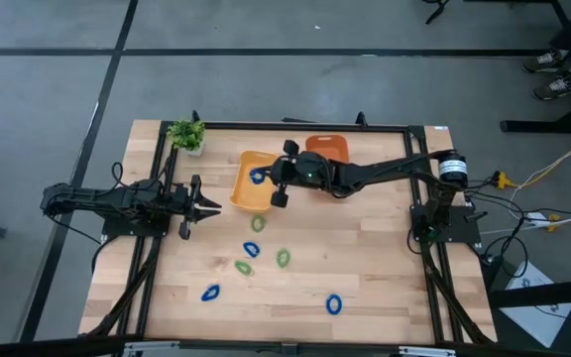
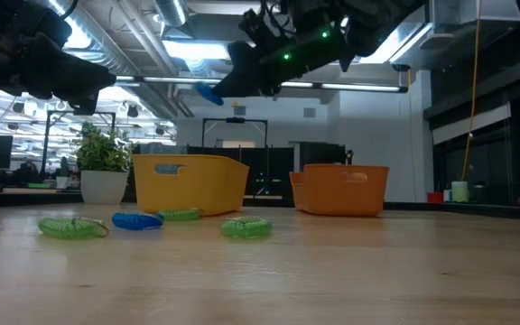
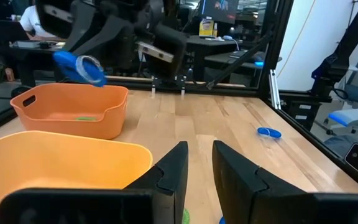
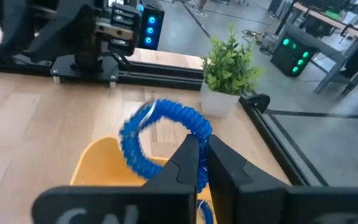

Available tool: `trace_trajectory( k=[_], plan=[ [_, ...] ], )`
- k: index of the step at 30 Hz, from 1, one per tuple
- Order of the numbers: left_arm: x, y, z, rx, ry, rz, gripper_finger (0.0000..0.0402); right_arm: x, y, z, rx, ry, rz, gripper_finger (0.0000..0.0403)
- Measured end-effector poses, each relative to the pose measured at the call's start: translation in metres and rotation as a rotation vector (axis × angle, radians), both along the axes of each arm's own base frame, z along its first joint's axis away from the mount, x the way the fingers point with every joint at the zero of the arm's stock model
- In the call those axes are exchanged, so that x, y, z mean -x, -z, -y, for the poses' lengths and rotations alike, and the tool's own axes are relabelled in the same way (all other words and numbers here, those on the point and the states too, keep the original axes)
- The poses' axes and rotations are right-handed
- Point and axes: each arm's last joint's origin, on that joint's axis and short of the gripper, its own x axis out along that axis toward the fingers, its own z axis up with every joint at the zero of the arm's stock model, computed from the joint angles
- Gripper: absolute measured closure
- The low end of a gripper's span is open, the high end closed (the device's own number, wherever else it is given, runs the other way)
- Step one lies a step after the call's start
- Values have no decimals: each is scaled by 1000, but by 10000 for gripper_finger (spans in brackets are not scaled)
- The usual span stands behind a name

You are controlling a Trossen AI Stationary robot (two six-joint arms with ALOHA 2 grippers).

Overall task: Sort items
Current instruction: Put the blue keychain into the yellow bin

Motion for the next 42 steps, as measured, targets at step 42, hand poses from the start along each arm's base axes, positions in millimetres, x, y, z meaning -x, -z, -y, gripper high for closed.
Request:
trace_trajectory(
  k=[42],
  plan=[
    [0, 0, 0, 0, 0, 0, 331, -1, 13, 15, 196, -58, -176, 382]
  ],
)
